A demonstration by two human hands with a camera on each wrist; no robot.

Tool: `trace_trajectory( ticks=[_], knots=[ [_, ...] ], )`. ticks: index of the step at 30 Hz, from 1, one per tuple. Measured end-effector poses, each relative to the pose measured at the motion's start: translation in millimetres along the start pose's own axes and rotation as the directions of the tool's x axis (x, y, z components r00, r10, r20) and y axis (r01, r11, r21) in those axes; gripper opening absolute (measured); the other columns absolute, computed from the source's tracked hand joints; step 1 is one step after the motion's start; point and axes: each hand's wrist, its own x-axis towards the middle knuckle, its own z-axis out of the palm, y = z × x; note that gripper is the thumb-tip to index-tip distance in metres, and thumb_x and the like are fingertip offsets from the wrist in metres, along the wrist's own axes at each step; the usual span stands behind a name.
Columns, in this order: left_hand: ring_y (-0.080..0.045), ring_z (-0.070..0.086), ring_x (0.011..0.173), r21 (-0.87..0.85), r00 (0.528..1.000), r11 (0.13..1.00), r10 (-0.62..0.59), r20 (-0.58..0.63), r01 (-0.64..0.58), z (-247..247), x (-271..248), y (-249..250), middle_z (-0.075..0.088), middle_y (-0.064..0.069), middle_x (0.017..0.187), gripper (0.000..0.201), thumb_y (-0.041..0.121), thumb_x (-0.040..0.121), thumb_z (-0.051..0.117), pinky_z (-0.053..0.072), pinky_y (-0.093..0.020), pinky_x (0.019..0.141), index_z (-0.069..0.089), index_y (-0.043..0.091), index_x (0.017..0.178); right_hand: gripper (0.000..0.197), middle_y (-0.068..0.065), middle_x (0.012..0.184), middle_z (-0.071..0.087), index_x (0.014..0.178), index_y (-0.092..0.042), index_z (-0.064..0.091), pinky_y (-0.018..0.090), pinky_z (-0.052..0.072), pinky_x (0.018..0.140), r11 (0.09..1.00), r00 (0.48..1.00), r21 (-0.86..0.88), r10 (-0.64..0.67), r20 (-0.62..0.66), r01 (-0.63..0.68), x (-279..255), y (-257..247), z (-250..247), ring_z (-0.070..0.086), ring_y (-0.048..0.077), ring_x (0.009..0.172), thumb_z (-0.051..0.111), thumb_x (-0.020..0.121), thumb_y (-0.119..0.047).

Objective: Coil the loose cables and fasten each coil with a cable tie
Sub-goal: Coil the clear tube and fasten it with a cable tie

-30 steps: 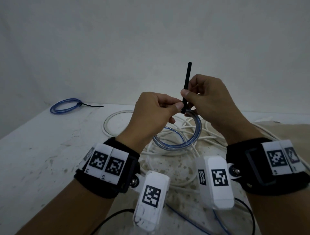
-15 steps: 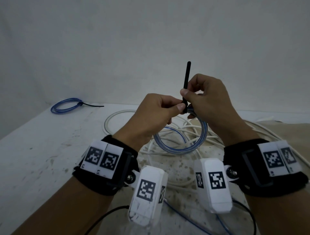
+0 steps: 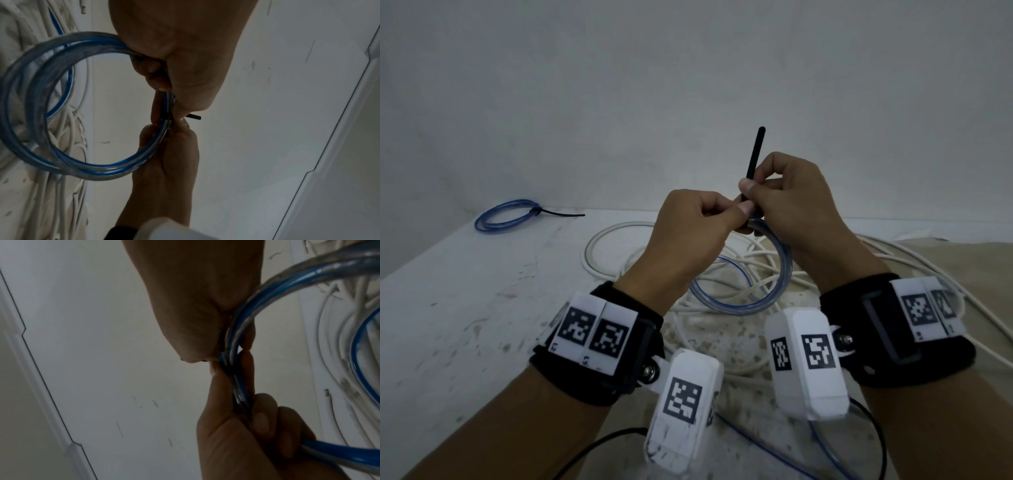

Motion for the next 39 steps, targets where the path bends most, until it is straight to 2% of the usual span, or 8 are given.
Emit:
trace_trajectory(
  ticks=[2,6,13,22,27,33,36,39],
  knots=[
    [-0.011,0.072,0.087,0.006,1.000,1.000,0.006,0.000,-0.006,1,0,-1,0.076,0.001,0.077,0.017,0.023,0.091,0.068,0.052,-0.035,0.096,0.077,0.013,0.081,0.016,0.009,0.069,0.073,0.077,-0.008,0.056,0.028,0.055,0.054,1.000,1.000,0.011,-0.017,-0.022,0.017,1,1,1,0.069,0.016,0.058,0.065,0.091,-0.007],
    [-0.011,0.073,0.084,0.025,1.000,1.000,0.016,-0.016,-0.016,5,0,-6,0.076,0.001,0.074,0.017,0.023,0.090,0.069,0.054,-0.036,0.094,0.077,0.012,0.080,0.019,0.008,0.068,0.073,0.073,-0.010,0.056,0.031,0.057,0.059,1.000,0.999,-0.001,-0.014,-0.047,0.014,2,6,1,0.070,0.016,0.058,0.066,0.089,-0.006],
    [-0.006,0.072,0.077,0.140,0.999,0.989,0.052,-0.014,-0.050,6,0,-13,0.075,0.005,0.071,0.012,0.026,0.087,0.072,0.056,-0.040,0.088,0.076,0.019,0.078,0.021,0.013,0.065,0.070,0.072,-0.008,0.054,0.024,0.050,0.048,0.988,0.993,0.108,0.114,-0.037,-0.109,-1,11,5,0.064,0.016,0.049,0.064,0.089,-0.001],
    [-0.006,0.072,0.079,0.129,0.999,0.991,0.046,-0.010,-0.045,11,-1,-22,0.075,0.004,0.074,0.014,0.023,0.090,0.069,0.055,-0.035,0.089,0.077,0.013,0.085,0.020,0.012,0.069,0.072,0.072,-0.010,0.058,0.034,0.058,0.059,0.991,0.989,0.038,0.134,-0.058,-0.132,4,19,3,0.070,0.021,0.060,0.067,0.089,-0.007],
    [-0.004,0.071,0.076,0.188,0.997,0.979,0.078,-0.003,-0.076,10,0,-26,0.075,0.005,0.073,0.012,0.025,0.089,0.070,0.056,-0.035,0.086,0.076,0.018,0.081,0.015,0.015,0.067,0.069,0.077,-0.004,0.057,0.028,0.054,0.050,0.981,0.982,0.098,0.175,-0.072,-0.167,1,22,9,0.066,0.017,0.052,0.065,0.090,-0.003],
    [0.000,0.070,0.075,0.246,0.997,0.967,0.076,-0.009,-0.071,12,1,-38,0.074,0.009,0.070,0.013,0.027,0.089,0.070,0.057,-0.033,0.083,0.076,0.021,0.078,0.012,0.011,0.062,0.065,0.080,0.001,0.058,0.019,0.048,0.044,0.967,0.968,0.125,0.235,-0.085,-0.224,-4,32,15,0.060,0.008,0.042,0.065,0.090,-0.001],
    [0.001,0.069,0.076,0.256,0.998,0.964,0.058,0.033,-0.065,13,1,-34,0.074,0.010,0.072,0.017,0.029,0.091,0.068,0.054,-0.028,0.082,0.077,0.019,0.081,0.013,0.015,0.065,0.067,0.080,0.000,0.057,0.022,0.050,0.046,0.958,0.961,0.144,0.262,-0.090,-0.247,-3,33,11,0.063,0.013,0.047,0.064,0.090,-0.002],
    [-0.003,0.070,0.080,0.258,0.992,0.963,0.049,0.119,-0.079,7,9,-22,0.076,0.007,0.076,0.020,0.030,0.092,0.066,0.055,-0.033,0.087,0.079,0.017,0.085,0.020,0.017,0.070,0.069,0.073,-0.006,0.056,0.030,0.053,0.052,0.956,0.957,0.173,0.259,-0.132,-0.235,-2,31,6,0.064,0.023,0.055,0.066,0.090,-0.006]
  ],
)
